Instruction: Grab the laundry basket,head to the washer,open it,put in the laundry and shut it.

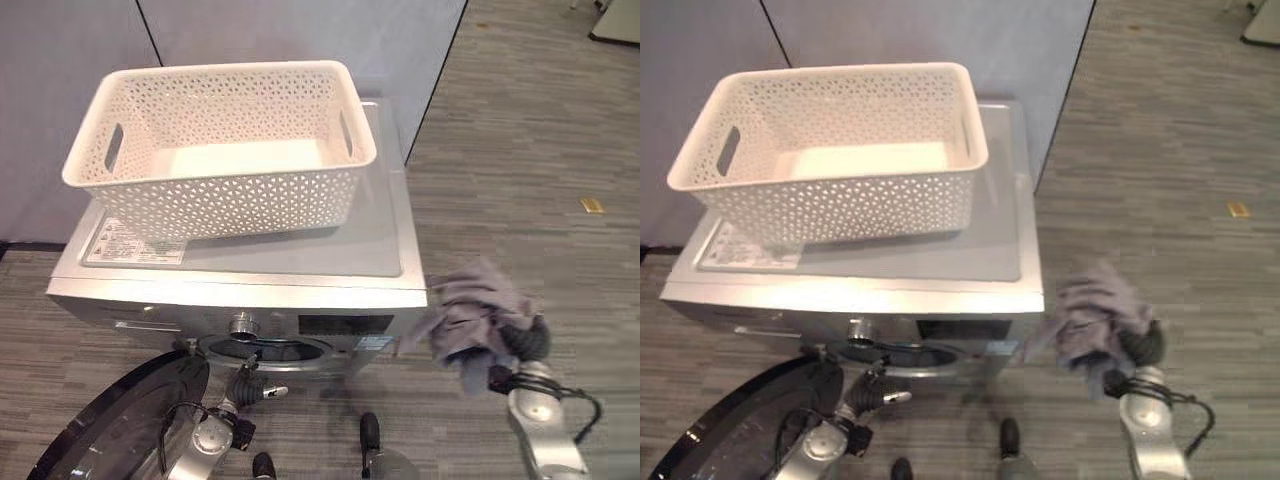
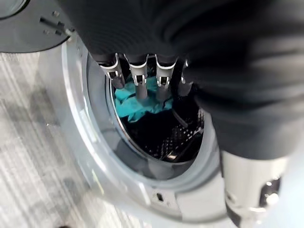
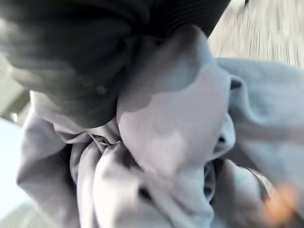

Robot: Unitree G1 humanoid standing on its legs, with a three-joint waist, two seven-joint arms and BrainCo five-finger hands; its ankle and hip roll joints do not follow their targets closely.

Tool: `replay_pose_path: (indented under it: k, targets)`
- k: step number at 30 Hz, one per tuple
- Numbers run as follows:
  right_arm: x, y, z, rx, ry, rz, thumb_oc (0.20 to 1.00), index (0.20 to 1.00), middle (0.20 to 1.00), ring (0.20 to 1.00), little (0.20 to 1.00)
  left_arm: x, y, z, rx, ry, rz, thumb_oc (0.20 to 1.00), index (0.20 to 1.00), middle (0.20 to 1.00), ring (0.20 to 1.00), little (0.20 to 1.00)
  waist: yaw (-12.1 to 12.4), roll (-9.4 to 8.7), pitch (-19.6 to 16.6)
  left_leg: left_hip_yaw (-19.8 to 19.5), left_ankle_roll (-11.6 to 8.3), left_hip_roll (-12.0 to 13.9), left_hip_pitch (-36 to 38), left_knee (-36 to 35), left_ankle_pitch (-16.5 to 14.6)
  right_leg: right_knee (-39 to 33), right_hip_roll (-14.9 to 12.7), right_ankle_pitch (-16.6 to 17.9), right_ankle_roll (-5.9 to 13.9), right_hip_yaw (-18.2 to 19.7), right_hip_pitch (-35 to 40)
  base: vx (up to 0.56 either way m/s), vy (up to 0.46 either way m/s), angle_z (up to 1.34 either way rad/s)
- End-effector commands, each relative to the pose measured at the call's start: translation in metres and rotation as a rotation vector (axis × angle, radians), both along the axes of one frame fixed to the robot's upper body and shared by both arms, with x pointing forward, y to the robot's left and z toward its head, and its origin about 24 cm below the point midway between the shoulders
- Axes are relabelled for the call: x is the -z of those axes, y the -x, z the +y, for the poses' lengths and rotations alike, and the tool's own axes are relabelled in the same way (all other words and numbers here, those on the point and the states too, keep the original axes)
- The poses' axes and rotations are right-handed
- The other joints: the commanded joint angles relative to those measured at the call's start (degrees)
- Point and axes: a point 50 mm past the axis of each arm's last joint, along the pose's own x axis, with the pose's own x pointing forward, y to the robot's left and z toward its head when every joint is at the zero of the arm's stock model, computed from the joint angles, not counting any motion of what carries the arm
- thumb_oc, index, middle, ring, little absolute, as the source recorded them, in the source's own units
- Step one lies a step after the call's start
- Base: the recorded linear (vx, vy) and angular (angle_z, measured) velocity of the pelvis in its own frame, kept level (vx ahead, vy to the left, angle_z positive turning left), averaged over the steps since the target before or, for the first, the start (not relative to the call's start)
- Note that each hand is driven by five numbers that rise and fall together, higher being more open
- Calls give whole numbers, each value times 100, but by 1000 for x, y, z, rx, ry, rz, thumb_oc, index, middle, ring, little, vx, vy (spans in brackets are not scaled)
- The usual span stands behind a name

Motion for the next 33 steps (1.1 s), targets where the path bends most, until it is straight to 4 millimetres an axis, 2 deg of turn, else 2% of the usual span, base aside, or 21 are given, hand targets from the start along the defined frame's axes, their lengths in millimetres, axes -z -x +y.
replay_pose_path:
  k: [1, 2, 4, 5, 6, 8, 12, 13, 15, 16, 18, 20, 21, 27, 29, 33]
  targets:
    - [-31, -26, 13, -111, -88, -184, 200, 200, 200, 200, 200, -15, -20, -4, -4, 43, -98, 1000, 1000, 1000, 1000, 1000, 40, -202, 245, -376, 230, -68, -50, 230, -331, 66, -193, -365, 213, -301, 265, -59, -7, -14]
    - [-24, -26, 27, -169, -129, -156, 200, 200, 200, 200, 200, -15, -22, -6, -2, 41, -106, 1000, 1000, 1000, 1000, 1000, 51, -226, 285, -345, 223, -66, -76, 224, -316, 71, -192, -349, 217, -290, 223, -38, -9, -13]
    - [-20, -25, 35, -207, -154, -136, 200, 200, 200, 200, 200, -16, -24, -7, -1, 38, -111, 1000, 1000, 1000, 1000, 1000, 52, -243, 313, -324, 214, -60, -93, 215, -297, 72, -194, -338, 215, -286, 195, -32, -17, -15]
    - [-9, -21, 56, -307, -221, -87, 200, 200, 200, 200, 200, -21, -28, -12, 17, 36, -138, 1000, 1000, 1000, 1000, 1000, 79, -269, 387, -326, 195, -41, -138, 212, -264, 79, -199, -326, 209, -316, 158, -34, -22, -6]
    - [-9, -22, 56, -308, -222, -86, 200, 200, 200, 200, 200, -21, -28, -12, 16, 35, -138, 1000, 1000, 1000, 1000, 1000, 74, -271, 385, -329, 195, -42, -141, 214, -263, 79, -199, -326, 209, -318, 157, 0, 0, 0]
    - [-2, -16, 73, -400, -262, -45, 200, 200, 200, 200, 200, -27, -32, -16, 61, 19, -172, 1000, 1000, 1000, 1000, 1000, 116, -292, 454, -365, 175, -25, -191, 215, -232, 81, -207, -326, 204, -373, 144, -26, -15, -1]
    - [7, -18, 117, -584, -357, 10, 200, 200, 200, 200, 200, -43, -43, -28, 103, 51, -262, 1000, 1000, 1000, 1000, 1000, 291, -360, 795, -569, 135, 7, -529, 322, -133, 79, -243, -301, 187, -544, 46, -103, -41, 1]
    - [7, -19, 117, -585, -358, 8, 200, 200, 200, 200, 200, -44, -44, -28, 102, 50, -263, 1000, 1000, 1000, 1000, 1000, 275, -364, 794, -583, 136, 7, -549, 338, -137, 79, -246, -301, 186, -556, 41, -139, -43, 6]
    - [12, -21, 131, -610, -403, 30, 200, 200, 200, 200, 200, -46, -45, -30, 32, 156, -264, 1000, 1000, 1000, 1000, 1000, 376, -367, 1057, -728, 113, 15, -809, 469, -81, 105, -270, -282, 165, -655, -53, -128, -48, 20]
    - [12, -21, 131, -611, -404, 29, 200, 200, 200, 200, 200, -46, -45, -30, 31, 156, -265, 1000, 1000, 1000, 1000, 1000, 366, -375, 1045, -734, 116, 5, -835, 468, -64, 101, -280, -271, 165, -659, -73, -156, -60, 29]
    - [15, -26, 142, -629, -431, 48, 200, 200, 200, 200, 200, -41, -41, -31, -19, 254, -227, 1000, 1000, 1000, 1000, 1000, 459, -353, 1301, -862, 98, 4, -1107, 594, -6, 155, -315, -245, 140, -754, -199, -139, -36, 34]
    - [15, -29, 146, -631, -447, 48, 200, 200, 200, 200, 200, -41, -41, -30, -25, 264, -223, 1000, 1000, 1000, 1000, 1000, 467, -347, 1331, -903, 99, -19, -1219, 619, 34, 166, -333, -223, 139, -780, -282, -78, -1, 32]
    - [13, -35, 155, -651, -464, 39, 200, 200, 200, 200, 200, -41, -40, -29, -15, 258, -226, 1000, 1000, 1000, 1000, 1000, 531, -325, 1447, -927, 90, -25, -1376, 658, 68, 160, -352, -183, 137, -810, -368, -50, 6, 18]
    - [6, -45, 174, -673, -511, 11, 200, 200, 200, 200, 200, -40, -38, -27, -31, 274, -228, 1000, 1000, 1000, 1000, 1000, 698, -272, 1678, -976, 60, -27, -1734, 800, 106, 144, -383, -119, 133, -871, -569, -67, 6, 14]
    - [-2, -52, 186, -686, -533, -15, 200, 200, 200, 200, 200, -43, -40, -29, -49, 287, -246, 1000, 1000, 1000, 1000, 1000, 774, -228, 1832, -1030, 55, -48, -1944, 884, 128, 170, -419, -94, 122, -913, -717, -81, 13, 15]
    - [-14, -61, 196, -694, -559, -60, 200, 200, 200, 200, 200, -48, -46, -31, -63, 297, -279, 1000, 1000, 1000, 1000, 1000, 867, -226, 1944, -1040, 59, -63, -2096, 931, 142, 151, -447, -57, 125, -958, -809, -50, 22, 11]
